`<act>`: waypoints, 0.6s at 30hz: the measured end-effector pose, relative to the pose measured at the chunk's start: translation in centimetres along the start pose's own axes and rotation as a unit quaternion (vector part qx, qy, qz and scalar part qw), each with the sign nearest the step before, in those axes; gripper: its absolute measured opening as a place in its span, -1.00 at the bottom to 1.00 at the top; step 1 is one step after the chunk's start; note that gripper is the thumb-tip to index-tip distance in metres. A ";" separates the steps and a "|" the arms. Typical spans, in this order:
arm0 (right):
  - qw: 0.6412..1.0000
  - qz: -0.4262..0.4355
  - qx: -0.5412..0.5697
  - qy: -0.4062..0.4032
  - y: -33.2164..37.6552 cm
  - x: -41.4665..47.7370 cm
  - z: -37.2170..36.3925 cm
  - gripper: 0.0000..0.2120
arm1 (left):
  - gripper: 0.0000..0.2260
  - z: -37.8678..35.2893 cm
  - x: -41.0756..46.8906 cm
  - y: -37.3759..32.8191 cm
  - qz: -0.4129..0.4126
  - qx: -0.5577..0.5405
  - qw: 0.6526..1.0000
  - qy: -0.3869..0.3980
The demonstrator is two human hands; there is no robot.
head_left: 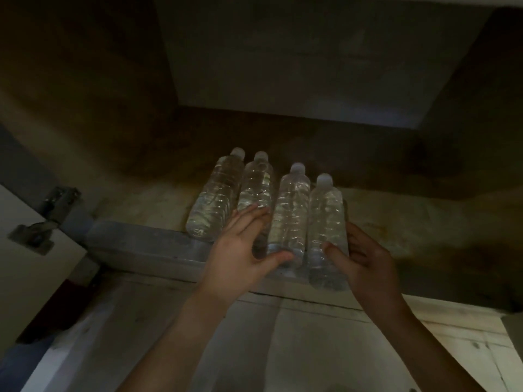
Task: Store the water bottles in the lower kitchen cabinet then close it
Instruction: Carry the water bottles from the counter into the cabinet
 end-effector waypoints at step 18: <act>1.000 -0.015 -0.020 -0.014 -0.7 3.8 -1.9 -0.68 | -0.42 -0.3 2.0 0.3 -0.013 0.123 0.992 -0.009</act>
Point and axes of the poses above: each hand's wrist, its own x-axis towards the middle knuckle, its own z-axis out of the back of the hand, y = z × x, the point moved 1 cm from there along x, towards the middle knuckle, and after that the axes turned 7 degrees about -y, right-handed, at the moved point
